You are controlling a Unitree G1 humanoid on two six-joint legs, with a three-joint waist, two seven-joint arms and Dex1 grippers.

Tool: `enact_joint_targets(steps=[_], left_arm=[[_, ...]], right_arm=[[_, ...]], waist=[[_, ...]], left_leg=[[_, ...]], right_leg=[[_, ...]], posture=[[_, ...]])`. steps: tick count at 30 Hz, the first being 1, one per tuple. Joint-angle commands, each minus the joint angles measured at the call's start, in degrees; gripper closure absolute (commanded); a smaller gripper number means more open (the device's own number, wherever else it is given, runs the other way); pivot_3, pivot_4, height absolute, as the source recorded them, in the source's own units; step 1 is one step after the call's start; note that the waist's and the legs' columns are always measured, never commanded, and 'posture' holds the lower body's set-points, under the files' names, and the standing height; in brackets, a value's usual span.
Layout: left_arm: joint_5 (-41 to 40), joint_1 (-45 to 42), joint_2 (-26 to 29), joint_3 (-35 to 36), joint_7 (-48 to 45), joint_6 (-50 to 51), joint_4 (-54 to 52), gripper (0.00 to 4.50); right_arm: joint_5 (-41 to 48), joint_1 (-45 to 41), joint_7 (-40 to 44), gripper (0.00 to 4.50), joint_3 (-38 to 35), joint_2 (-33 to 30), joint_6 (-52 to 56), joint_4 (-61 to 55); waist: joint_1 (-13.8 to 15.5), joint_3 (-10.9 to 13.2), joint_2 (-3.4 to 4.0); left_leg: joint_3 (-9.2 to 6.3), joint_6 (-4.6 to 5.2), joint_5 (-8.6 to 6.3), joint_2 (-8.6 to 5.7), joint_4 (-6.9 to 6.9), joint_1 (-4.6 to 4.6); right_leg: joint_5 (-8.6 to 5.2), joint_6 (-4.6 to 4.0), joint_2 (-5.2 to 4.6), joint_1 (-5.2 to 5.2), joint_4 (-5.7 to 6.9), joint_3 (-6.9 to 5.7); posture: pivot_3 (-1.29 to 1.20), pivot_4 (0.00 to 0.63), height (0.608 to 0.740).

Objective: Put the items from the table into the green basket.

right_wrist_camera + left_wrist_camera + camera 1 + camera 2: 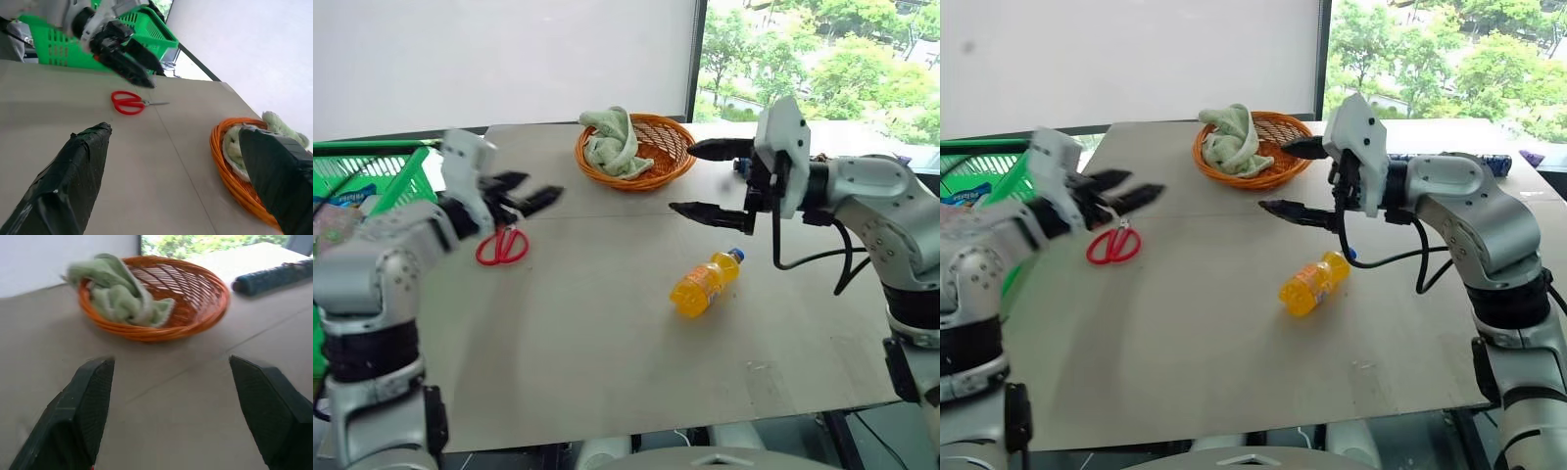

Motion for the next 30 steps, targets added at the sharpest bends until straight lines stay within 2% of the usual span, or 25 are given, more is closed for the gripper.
enact_joint_targets(steps=[1,4,5,9,11,15,19,22,27,30], left_arm=[[-6.2,3.95,-4.61,3.79,6.66,7.63,-10.29,0.04],[-11.57,9.65,-5.83,8.55,8.1,12.29,-15.04,0.04],[-13.05,12.14,-4.31,8.95,6.94,13.49,-16.4,0.04],[-19.15,15.88,0.95,7.38,3.07,16.99,-17.68,0.04],[-18.39,14.78,3.75,3.41,2.39,16.25,-17.51,0.04],[-17.63,6.55,2.62,-3.7,5.2,16.97,-14.03,0.04],[-18.03,-2.93,-0.42,-12.36,7.12,24.54,-9.84,0.04],[-17.08,-8.66,-2.9,-17.92,7.84,26.39,-3.9,0.04],[-9.04,-18.64,-10.22,-27.85,9.79,25.26,8.0,0.04],[-2.25,-22.4,-11.89,-35.93,8.83,19.74,15.38,0.04]], right_arm=[[2.01,5.45,1.44,0.0,-5.84,-5.26,1.38,-5.34],[2.99,13.26,4.21,0.0,-9.54,-11.65,2.51,-8.35],[4.03,16.38,5.41,0.0,-11.58,-13.8,3.26,-9.19],[6.81,23.67,7.96,0.0,-16.05,-18.28,4.09,-10.58],[7.36,26.01,9.27,0.0,-17.06,-19.44,3.47,-10.74],[7.86,29.32,11.6,0.0,-18.92,-21.21,2.16,-10.46],[5.58,33.19,13.94,0.0,-20.88,-23.19,-0.87,-9.07],[3.51,35.35,14.63,0.0,-21.0,-24.39,-2.92,-7.86],[3.69,36.25,14.66,0.0,-21.71,-24.42,-3.63,-7.44],[4.15,36.69,14.09,0.0,-22.5,-24.36,-3.2,-8.18]], waist=[[0.0,0.0,0.01],[-0.64,0.08,0.16],[-0.79,0.08,0.17],[-1.03,0.29,0.48],[-1.05,0.45,0.72],[-0.77,0.63,1.02],[-1.01,0.62,1.04],[-1.25,0.63,1.01],[-1.11,0.66,0.99],[-1.14,0.66,0.99]], left_leg=[[0.0,0.01,0.0,0.0,0.02,0.04],[0.02,0.02,-0.02,0.0,0.0,0.54],[0.0,0.02,-0.02,0.0,0.01,0.6],[0.01,-0.13,-0.1,0.02,0.07,0.96],[0.02,-0.26,-0.18,0.01,0.07,1.4],[-0.05,-0.28,-0.19,0.0,0.03,1.54],[-0.03,-0.26,-0.17,-0.01,0.04,1.52],[0.02,0.06,-0.15,-0.04,0.02,1.38],[0.03,0.09,-0.19,-0.04,0.01,1.36],[0.04,0.08,-0.19,-0.04,0.08,1.37]], right_leg=[[0.0,0.01,0.02,0.06,0.0,0.0],[-0.04,0.01,0.05,0.55,-0.13,0.01],[-0.07,0.03,0.06,0.64,-0.18,-0.02],[-0.32,0.06,0.06,1.03,-0.26,-0.04],[-0.33,0.08,0.03,1.38,-0.35,-0.05],[-0.34,0.08,-0.04,1.59,-0.44,-0.22],[-0.35,0.12,0.02,1.67,-0.44,-0.16],[-0.44,0.23,0.16,1.57,-0.5,0.0],[-0.47,0.27,0.31,1.54,-0.49,0.11],[-0.48,0.28,0.3,1.56,-0.49,0.12]], posture=[[-0.07,0.0,0.74],[-0.09,0.0,0.74],[-0.09,0.0,0.74],[-0.1,0.0,0.74],[-0.11,0.0,0.74],[-0.13,0.0,0.74],[-0.14,0.0,0.74],[-0.15,0.0,0.74],[-0.17,0.0,0.74],[-0.18,0.0,0.74]])
